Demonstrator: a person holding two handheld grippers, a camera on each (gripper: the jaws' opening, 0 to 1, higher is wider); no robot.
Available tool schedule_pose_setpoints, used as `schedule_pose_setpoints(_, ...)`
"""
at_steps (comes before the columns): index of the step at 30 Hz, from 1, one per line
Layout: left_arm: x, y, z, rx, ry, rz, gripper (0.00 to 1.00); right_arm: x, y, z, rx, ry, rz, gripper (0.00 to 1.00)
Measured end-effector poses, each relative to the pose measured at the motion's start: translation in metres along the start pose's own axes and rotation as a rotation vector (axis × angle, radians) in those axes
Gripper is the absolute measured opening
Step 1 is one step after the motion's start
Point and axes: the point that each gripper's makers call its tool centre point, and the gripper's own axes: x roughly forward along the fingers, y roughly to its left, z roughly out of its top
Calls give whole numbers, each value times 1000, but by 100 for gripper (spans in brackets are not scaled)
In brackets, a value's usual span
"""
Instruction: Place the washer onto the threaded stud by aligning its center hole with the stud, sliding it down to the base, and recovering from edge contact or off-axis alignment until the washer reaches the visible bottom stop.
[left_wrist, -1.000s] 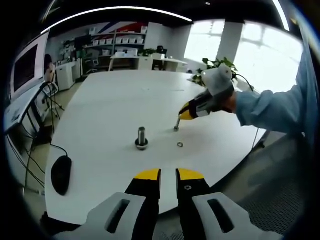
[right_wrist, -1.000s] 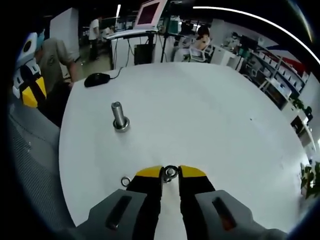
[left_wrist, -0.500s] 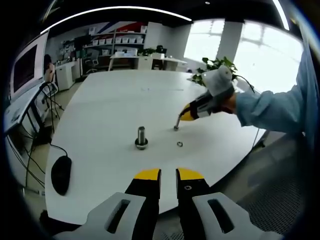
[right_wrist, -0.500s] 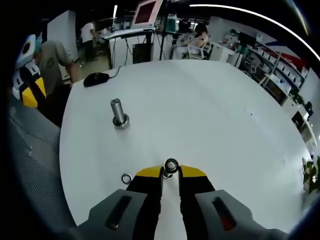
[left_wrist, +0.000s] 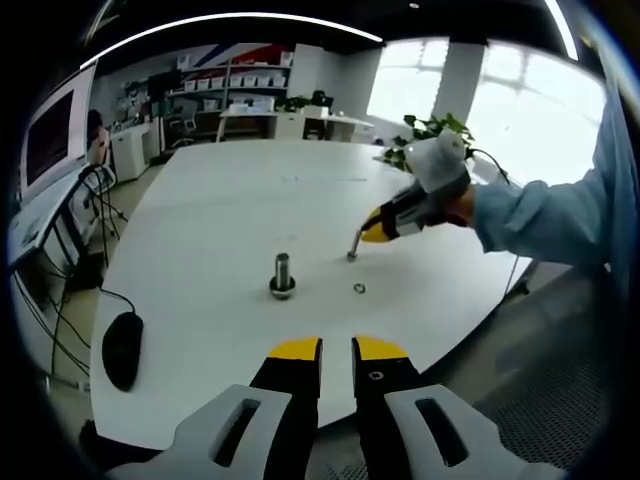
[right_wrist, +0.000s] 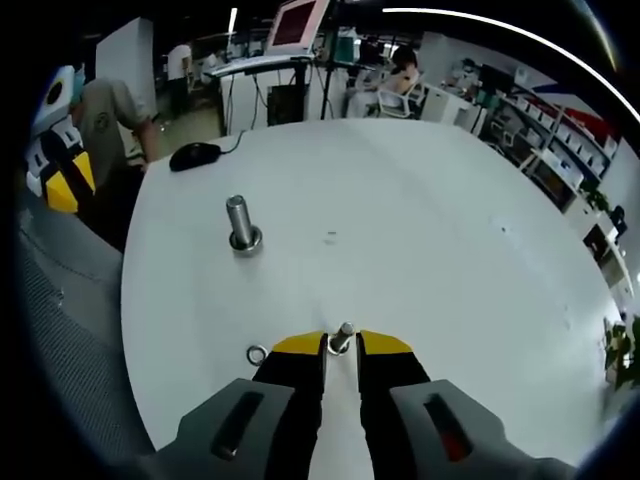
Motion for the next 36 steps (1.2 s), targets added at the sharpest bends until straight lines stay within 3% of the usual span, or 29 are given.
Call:
schedule_pose_setpoints(16,0,0,0,-3,0,0,10,-1,-4,4,4,-17,-11,14)
schedule_pose_setpoints(36,0,1,0,-5,0,5,10,-1,2,-16,32,18,5,14)
